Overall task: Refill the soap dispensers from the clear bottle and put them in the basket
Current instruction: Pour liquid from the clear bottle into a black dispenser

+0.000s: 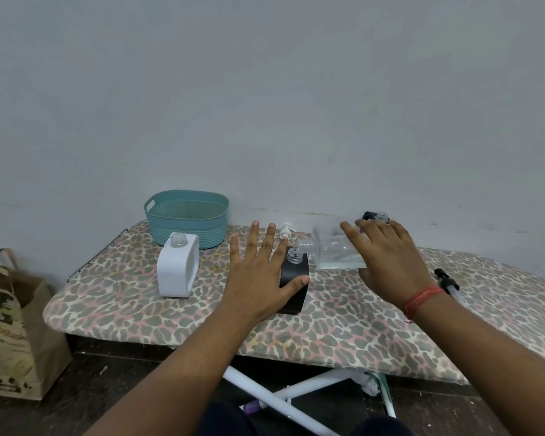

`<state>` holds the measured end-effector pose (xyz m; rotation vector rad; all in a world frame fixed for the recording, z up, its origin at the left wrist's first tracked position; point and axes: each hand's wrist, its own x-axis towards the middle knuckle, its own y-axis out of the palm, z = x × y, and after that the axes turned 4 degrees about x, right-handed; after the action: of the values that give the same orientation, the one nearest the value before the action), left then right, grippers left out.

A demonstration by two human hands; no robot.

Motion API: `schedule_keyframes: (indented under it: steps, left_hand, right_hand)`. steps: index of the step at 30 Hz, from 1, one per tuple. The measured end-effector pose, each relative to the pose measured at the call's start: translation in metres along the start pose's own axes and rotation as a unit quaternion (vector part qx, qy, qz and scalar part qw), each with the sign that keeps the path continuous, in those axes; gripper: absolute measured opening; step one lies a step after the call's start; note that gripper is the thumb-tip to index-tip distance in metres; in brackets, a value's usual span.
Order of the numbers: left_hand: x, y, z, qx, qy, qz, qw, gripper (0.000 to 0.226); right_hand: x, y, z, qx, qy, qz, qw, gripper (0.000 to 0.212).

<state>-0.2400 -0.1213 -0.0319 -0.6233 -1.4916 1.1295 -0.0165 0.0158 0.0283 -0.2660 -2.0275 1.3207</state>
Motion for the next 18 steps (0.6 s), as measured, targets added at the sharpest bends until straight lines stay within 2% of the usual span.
schedule_keyframes:
  steps: [18]
  left_hand:
    - [0.0002, -0.0012, -0.0002, 0.015, 0.002, 0.003, 1.000, 0.098]
  right_hand:
    - [0.0041, -0.0060, -0.0013, -0.013, -0.018, -0.009, 1.000, 0.090]
